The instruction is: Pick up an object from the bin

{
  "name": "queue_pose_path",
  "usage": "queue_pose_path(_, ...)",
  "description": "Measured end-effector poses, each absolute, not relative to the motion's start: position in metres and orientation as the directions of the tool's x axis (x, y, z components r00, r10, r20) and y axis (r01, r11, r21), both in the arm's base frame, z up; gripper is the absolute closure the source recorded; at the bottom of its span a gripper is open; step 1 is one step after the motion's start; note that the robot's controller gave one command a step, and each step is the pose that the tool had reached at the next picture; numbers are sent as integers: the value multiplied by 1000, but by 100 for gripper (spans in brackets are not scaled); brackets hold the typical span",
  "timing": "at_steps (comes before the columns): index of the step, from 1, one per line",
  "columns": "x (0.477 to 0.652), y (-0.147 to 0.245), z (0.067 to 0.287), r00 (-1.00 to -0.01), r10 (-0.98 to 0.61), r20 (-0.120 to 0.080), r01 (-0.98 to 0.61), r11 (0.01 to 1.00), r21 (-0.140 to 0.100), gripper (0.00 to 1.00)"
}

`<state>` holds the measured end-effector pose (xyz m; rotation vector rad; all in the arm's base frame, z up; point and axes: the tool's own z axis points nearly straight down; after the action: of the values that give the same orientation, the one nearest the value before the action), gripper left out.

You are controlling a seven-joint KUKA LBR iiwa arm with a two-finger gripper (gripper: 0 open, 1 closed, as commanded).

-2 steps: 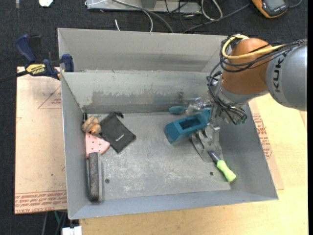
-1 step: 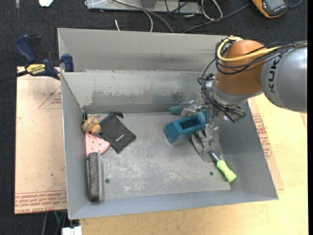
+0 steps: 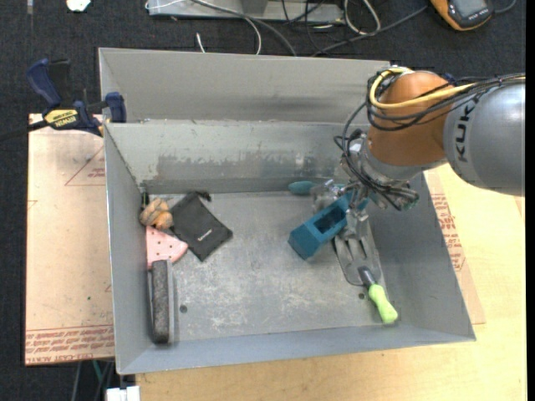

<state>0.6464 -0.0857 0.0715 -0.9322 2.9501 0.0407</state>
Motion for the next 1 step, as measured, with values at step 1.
queue_pose_path(1,646,-86,71,-817,-573,-54,-575,818,11,100)
